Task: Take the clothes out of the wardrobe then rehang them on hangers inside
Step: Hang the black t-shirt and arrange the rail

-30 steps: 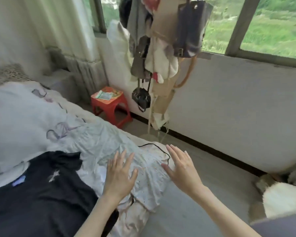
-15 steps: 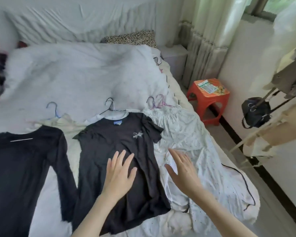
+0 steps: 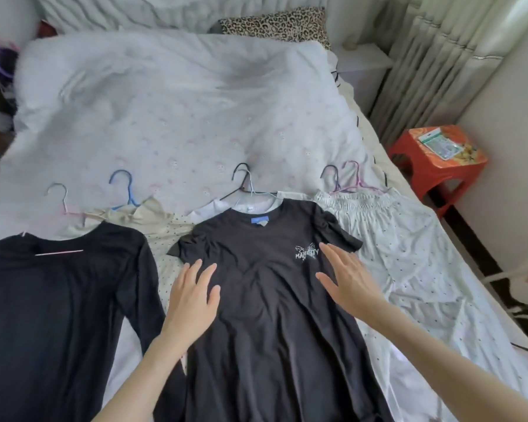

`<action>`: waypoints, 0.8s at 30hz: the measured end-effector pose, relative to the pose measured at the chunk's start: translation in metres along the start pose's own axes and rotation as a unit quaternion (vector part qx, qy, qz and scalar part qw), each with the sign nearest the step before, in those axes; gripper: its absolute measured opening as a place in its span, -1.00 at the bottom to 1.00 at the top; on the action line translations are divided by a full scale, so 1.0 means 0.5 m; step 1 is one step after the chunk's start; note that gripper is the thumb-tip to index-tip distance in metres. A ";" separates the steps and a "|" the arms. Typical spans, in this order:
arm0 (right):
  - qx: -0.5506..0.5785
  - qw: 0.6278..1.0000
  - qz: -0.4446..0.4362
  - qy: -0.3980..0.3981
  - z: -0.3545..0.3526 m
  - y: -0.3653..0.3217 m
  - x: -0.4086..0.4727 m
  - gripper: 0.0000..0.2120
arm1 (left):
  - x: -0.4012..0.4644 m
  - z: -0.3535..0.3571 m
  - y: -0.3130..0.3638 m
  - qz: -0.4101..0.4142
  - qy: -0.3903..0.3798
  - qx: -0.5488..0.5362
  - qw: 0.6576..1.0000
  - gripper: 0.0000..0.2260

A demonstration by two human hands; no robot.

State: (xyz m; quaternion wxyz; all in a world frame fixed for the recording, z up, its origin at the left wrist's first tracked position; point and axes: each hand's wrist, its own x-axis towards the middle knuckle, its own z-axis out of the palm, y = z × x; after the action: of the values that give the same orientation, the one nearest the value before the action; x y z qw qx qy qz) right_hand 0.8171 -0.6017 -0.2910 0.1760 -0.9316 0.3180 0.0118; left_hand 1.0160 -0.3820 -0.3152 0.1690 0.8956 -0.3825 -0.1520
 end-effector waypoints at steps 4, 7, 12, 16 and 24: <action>-0.034 0.999 0.023 -0.027 0.029 0.040 0.151 -0.45 | 0.133 0.049 -0.027 -0.001 -0.028 0.013 1.000 -0.57; -0.087 0.991 0.008 -0.104 0.085 0.079 0.243 -0.46 | 0.210 0.098 -0.058 -0.009 -0.058 0.023 0.998 -0.57; -0.031 0.988 0.087 -0.124 0.154 0.140 0.406 -0.44 | 0.327 0.174 -0.138 -0.049 -0.090 0.049 0.994 -0.52; -0.040 0.992 0.085 -0.078 0.191 0.160 0.521 -0.49 | 0.421 0.216 -0.185 -0.037 -0.066 0.095 0.993 -0.46; -0.156 0.980 0.065 -0.108 0.242 0.165 0.637 -0.60 | 0.580 0.242 -0.184 -0.001 -0.060 0.152 0.987 -0.65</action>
State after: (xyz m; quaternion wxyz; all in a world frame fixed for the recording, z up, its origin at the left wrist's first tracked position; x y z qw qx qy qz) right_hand 1.0329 -0.8090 -0.4737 0.0608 -0.9184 0.3509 0.1726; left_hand 1.2175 -0.5582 -0.5035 0.0074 0.9006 -0.4093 -0.1458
